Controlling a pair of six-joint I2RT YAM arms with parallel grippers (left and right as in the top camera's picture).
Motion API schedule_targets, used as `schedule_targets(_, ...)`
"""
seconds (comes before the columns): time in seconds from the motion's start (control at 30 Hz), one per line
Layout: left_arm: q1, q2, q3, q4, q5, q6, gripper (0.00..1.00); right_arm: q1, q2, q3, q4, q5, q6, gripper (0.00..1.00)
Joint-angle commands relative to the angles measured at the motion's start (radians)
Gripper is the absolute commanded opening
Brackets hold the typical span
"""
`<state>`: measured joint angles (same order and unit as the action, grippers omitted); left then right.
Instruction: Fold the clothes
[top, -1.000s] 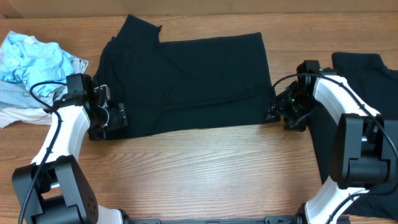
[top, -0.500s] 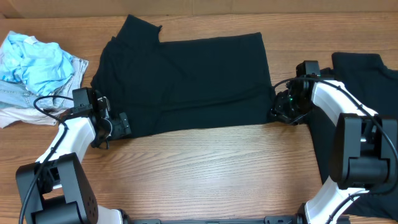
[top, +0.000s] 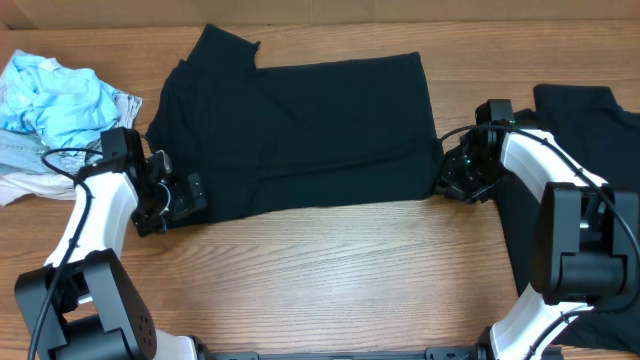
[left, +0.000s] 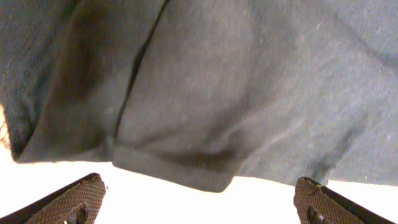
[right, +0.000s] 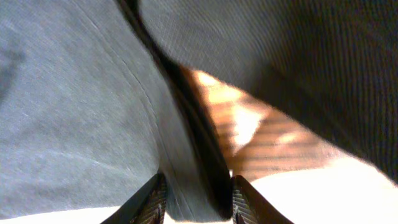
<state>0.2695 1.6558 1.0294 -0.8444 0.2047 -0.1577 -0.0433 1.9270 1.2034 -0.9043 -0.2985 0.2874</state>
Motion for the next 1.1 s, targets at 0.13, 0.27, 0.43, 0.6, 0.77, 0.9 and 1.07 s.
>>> schedule_targets(0.13,0.007,0.009,-0.034,0.013,-0.142,-0.037,1.00,0.005,-0.018,-0.005,-0.014,0.010,0.000,0.48)
schedule_targets(0.27,0.006,0.009,-0.055,0.066,-0.131,-0.035,0.78,0.005,-0.018,-0.005,-0.027,0.010,-0.004,0.48)
schedule_targets(0.43,0.004,0.009,-0.116,0.139,-0.127,-0.009,0.69,0.004,-0.018,-0.005,-0.028,0.010,-0.006,0.49)
schedule_targets(0.6,0.004,0.009,-0.187,0.215,-0.127,0.002,0.60,0.004,-0.018,-0.005,-0.027,0.010,-0.007,0.49)
schedule_targets(0.77,0.004,0.009,-0.189,0.227,-0.088,0.005,0.27,0.004,-0.018,-0.005,-0.025,0.010,-0.007,0.53)
schedule_targets(0.9,0.005,0.008,-0.159,0.187,-0.074,0.004,0.49,0.004,-0.018,-0.005,-0.025,0.010,-0.007,0.53)
schedule_targets(1.07,0.005,0.008,-0.073,0.073,-0.104,0.005,0.68,0.004,-0.018,-0.005,-0.024,0.010,-0.007,0.54)
